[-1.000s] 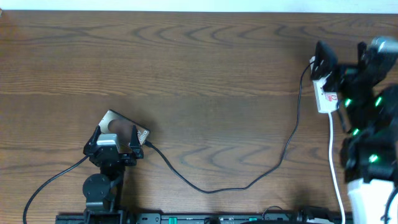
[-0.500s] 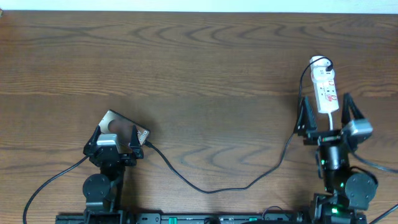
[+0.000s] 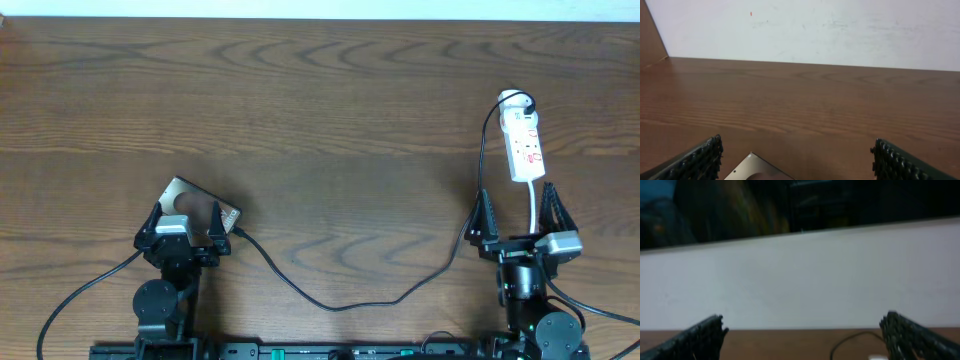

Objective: Plug charger to phone and switch on socket

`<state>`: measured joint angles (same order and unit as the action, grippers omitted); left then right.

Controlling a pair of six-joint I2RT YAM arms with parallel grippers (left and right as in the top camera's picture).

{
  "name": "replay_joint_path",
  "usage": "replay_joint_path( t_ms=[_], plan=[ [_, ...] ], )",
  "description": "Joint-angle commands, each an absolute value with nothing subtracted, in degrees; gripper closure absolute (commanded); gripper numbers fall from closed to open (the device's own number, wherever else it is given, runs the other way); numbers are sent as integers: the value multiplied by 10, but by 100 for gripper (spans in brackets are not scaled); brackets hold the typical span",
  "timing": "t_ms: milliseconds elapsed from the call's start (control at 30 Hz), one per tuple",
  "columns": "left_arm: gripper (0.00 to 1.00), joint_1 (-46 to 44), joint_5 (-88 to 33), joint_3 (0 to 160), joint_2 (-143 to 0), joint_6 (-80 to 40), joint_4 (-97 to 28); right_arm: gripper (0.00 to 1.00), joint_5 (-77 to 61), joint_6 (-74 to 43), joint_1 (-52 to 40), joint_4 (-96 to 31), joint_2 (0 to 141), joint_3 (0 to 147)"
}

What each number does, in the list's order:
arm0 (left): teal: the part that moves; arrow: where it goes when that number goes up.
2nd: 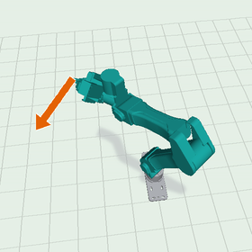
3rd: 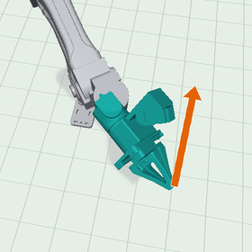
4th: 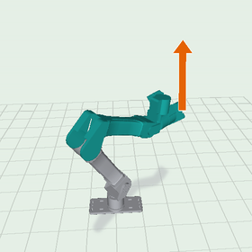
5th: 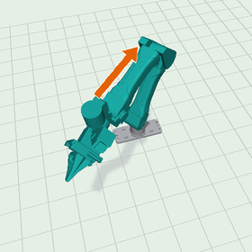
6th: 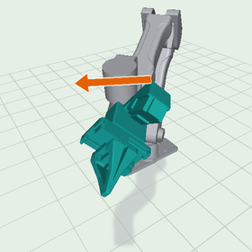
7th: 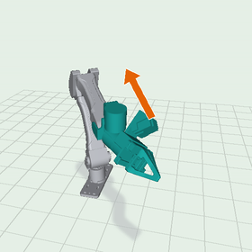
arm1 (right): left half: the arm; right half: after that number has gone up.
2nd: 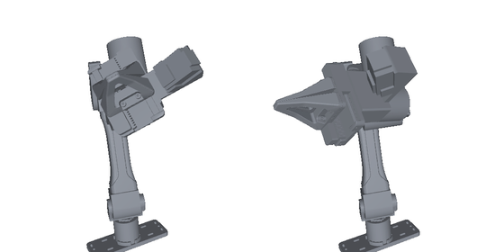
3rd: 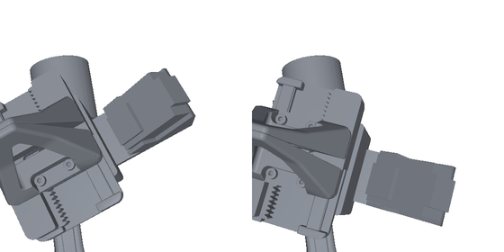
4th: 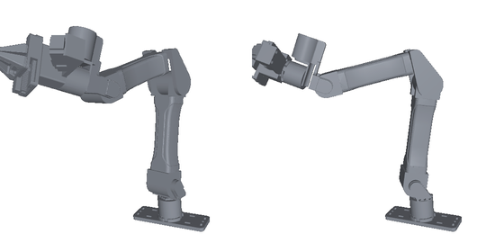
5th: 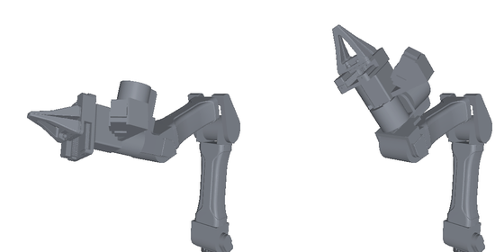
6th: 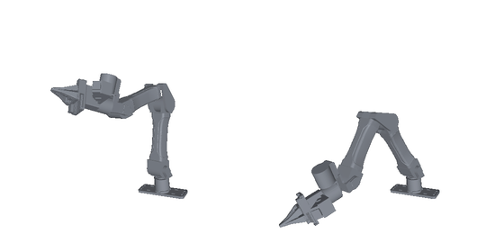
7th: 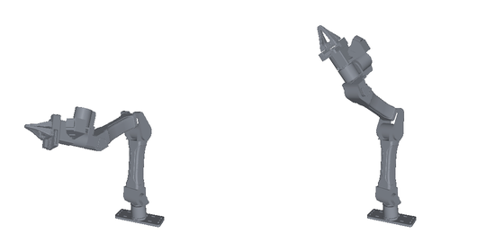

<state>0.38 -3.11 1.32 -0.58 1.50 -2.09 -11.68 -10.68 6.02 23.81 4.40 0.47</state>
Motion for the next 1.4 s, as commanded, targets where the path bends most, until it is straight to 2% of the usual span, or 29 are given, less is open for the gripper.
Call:
replay_joint_path(
  t_ms=[0, 200, 400, 533, 833, 1367],
  plan=[
    [6, 7, -35, 3, -2, 13, -38, 1, -86, -97, 50, 211, 0, 3],
    [6, 7, -35, 3, -2, 13, -38, 1, -55, -96, 35, 163, 3, 3],
    [7, 7, -35, 3, -2, 13, -38, 1, -14, -97, 23, 41, 3, 3],
    [6, 7, -35, 3, -2, 13, -38, 1, 40, -138, 22, -43, 3, 3],
    [6, 7, -35, 3, -2, 13, -38, 1, 46, -113, 21, -41, 3, 3],
    [6, 7, -35, 3, -2, 13, -38, 1, 11, -1, 5, -45, 3, 3]
  ],
)
